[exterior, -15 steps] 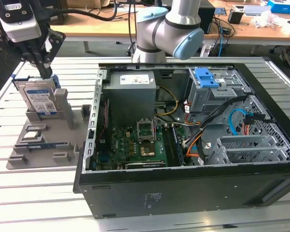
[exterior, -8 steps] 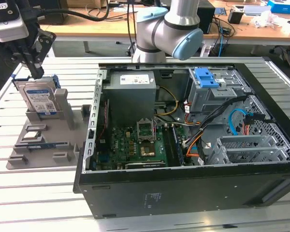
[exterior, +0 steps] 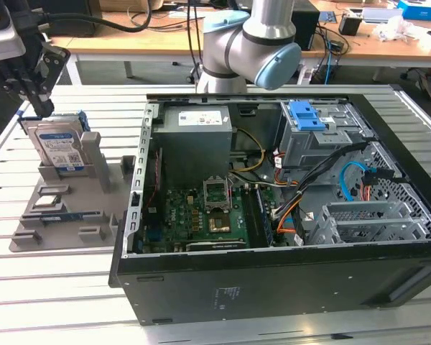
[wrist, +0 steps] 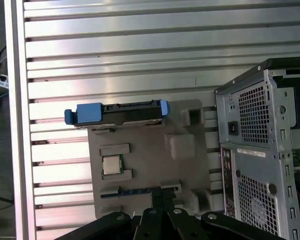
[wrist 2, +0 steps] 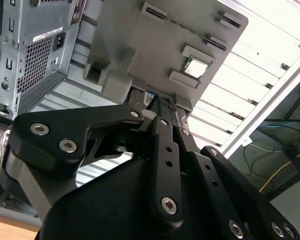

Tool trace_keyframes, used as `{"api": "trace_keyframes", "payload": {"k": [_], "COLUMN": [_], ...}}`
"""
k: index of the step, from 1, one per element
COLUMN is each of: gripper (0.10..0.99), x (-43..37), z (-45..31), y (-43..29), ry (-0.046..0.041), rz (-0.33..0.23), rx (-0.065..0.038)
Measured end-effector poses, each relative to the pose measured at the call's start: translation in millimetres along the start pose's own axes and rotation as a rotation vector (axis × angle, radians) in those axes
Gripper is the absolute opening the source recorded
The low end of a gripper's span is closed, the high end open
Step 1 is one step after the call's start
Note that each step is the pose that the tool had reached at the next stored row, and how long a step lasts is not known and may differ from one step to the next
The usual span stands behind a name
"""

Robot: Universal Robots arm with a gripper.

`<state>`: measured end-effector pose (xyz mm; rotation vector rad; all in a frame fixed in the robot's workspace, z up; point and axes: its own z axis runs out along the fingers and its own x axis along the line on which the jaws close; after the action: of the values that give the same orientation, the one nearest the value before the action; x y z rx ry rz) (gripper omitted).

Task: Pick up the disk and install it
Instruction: 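Reach for the disk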

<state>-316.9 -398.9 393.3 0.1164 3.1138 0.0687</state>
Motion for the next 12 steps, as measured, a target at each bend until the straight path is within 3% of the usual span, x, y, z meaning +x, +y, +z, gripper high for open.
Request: {"api": "trace_keyframes", "payload": {"k": [3,12], "gripper": [0.102,0.102], "x": [10.1,25.9], "z": [-0.2,-0.6], "y": [-0.7,-1.9], "ry": [-0.0001,-0.0001], "rz": [0.000,0.000], "rx": [0.000,0.000]}}
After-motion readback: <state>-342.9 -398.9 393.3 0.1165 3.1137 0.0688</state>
